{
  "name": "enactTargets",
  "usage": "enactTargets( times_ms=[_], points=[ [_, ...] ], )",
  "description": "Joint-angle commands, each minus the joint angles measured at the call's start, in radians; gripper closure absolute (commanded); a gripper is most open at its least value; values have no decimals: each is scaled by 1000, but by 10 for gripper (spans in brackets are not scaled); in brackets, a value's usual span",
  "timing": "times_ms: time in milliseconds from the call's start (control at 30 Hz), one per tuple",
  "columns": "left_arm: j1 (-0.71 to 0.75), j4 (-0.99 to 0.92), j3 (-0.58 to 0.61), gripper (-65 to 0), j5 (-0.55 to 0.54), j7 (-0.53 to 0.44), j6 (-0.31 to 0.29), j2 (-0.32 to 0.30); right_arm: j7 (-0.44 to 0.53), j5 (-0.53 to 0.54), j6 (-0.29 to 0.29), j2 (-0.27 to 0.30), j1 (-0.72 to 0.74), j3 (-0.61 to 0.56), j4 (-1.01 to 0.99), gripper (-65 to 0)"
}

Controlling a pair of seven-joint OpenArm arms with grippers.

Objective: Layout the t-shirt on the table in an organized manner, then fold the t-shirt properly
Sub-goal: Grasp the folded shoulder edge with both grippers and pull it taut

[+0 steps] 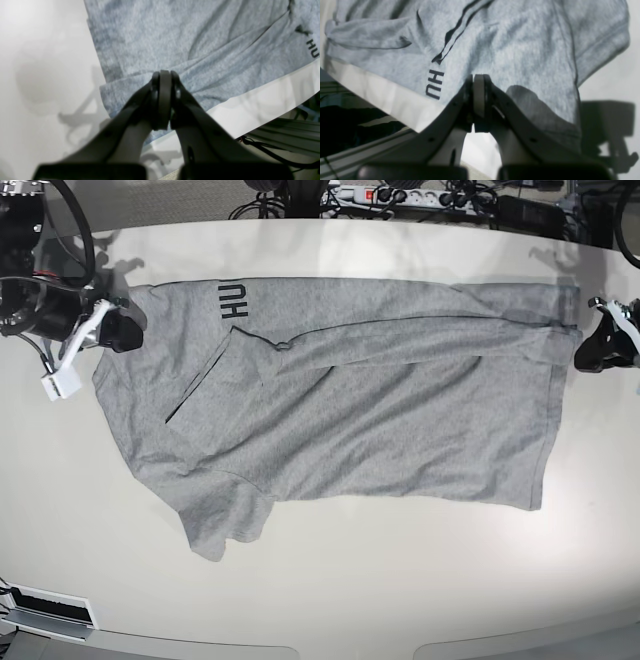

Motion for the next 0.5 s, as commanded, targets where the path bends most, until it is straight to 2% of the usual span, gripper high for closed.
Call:
enactTargets(
  times_ms=[0, 100, 200, 300, 400, 467],
  points=[
    [-3, 15, 0, 0, 10, -18, -5, -23, 24, -13, 9, 2, 18, 3, 16, 0],
    [-12, 15, 62, 0, 132, -60, -5, -24, 92, -129, 9, -13, 29, -57, 16, 0],
    [-17, 15, 176, 0, 287, -155, -5, -24, 211, -337, 9, -12, 35, -183, 16, 0],
    [-17, 15, 283, 0, 445, -225, 10, -24, 280, -536, 9, -10, 34, -292, 14, 0],
    [-17, 14, 340, 0, 521, -264, 62, -24, 340, -683, -129, -10, 34, -334, 14, 0],
    [-17, 13, 359, 0, 549, -293, 65, -23, 364, -698, -139, -10, 35, -336, 14, 0]
  ],
)
